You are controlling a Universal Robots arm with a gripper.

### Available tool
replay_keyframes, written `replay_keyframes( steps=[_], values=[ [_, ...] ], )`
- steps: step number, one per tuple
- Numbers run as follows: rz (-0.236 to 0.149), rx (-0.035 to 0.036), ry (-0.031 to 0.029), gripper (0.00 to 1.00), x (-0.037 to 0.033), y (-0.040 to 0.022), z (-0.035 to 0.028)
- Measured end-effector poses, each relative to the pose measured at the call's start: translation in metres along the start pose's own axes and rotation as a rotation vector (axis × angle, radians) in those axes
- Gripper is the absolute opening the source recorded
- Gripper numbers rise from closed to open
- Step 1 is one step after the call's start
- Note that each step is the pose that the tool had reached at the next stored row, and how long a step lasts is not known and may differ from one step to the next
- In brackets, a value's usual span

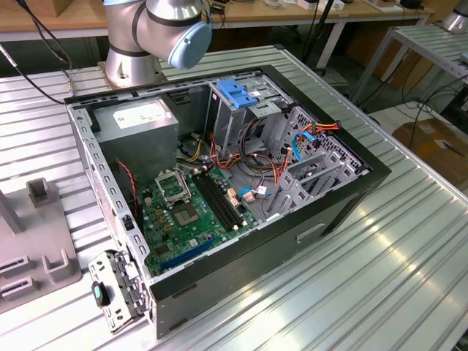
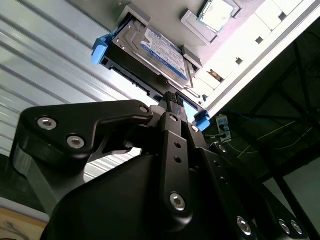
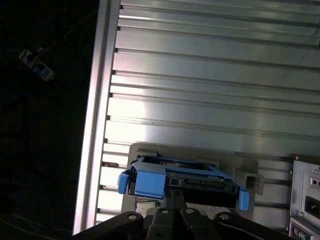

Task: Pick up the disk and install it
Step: 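Pick up the disk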

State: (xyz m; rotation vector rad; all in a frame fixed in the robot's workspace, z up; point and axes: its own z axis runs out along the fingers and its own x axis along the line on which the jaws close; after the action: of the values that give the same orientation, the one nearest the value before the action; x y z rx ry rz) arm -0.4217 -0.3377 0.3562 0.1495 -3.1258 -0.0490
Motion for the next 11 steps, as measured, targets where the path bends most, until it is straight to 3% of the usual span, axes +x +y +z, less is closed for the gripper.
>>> replay_keyframes(
  steps=[5,11],
  values=[
    [-0.011,0.0001,0.0003,0.11,0.0,0.0,0.0],
    [-0.064,0.0007,0.0021,0.11,0.0,0.0,0.0]
  ],
)
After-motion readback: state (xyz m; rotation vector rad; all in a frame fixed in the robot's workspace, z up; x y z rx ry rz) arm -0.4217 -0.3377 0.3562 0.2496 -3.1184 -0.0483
